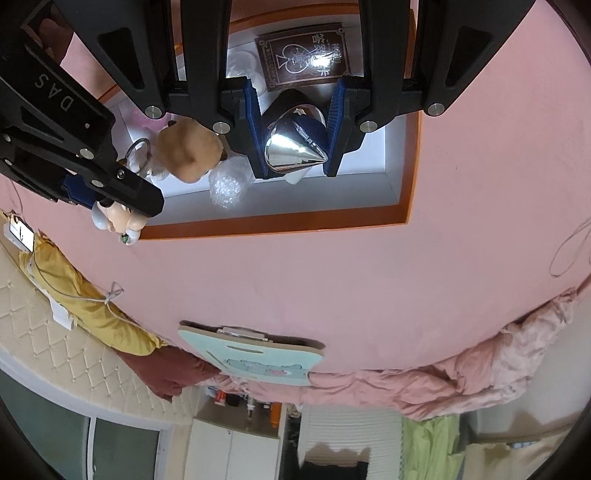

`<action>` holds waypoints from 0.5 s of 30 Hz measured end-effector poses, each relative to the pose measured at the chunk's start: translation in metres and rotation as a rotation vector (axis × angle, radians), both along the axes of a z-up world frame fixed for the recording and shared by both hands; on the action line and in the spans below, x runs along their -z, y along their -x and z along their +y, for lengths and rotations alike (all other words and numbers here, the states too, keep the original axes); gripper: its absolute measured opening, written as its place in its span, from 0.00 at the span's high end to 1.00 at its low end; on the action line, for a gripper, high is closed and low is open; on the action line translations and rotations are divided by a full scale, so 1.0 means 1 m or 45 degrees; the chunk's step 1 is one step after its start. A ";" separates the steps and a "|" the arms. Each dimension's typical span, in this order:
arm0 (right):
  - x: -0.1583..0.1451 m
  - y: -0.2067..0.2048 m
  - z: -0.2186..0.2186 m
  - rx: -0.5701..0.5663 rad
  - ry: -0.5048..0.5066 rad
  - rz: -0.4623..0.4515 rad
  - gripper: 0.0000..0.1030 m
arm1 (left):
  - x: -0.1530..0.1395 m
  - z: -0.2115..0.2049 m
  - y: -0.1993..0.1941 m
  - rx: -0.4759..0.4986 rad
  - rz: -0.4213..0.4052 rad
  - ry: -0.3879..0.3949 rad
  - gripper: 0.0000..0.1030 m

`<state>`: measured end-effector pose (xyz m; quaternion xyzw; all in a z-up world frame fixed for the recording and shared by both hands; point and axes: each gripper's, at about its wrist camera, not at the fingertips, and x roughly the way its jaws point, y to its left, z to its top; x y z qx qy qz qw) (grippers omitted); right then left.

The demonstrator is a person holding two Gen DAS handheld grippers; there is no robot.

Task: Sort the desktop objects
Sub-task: 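Carry the silver cone and figurine keychain over the orange box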

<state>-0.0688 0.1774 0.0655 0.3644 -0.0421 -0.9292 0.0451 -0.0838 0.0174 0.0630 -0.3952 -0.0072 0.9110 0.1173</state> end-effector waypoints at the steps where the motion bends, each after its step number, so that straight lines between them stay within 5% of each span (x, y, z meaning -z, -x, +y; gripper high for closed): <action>1: 0.001 0.000 0.000 -0.001 0.004 -0.006 0.64 | 0.001 0.000 0.000 0.000 -0.005 -0.004 0.72; 15: 0.004 0.002 -0.005 -0.011 -0.018 -0.029 0.63 | 0.003 0.001 -0.002 0.024 -0.015 -0.006 0.72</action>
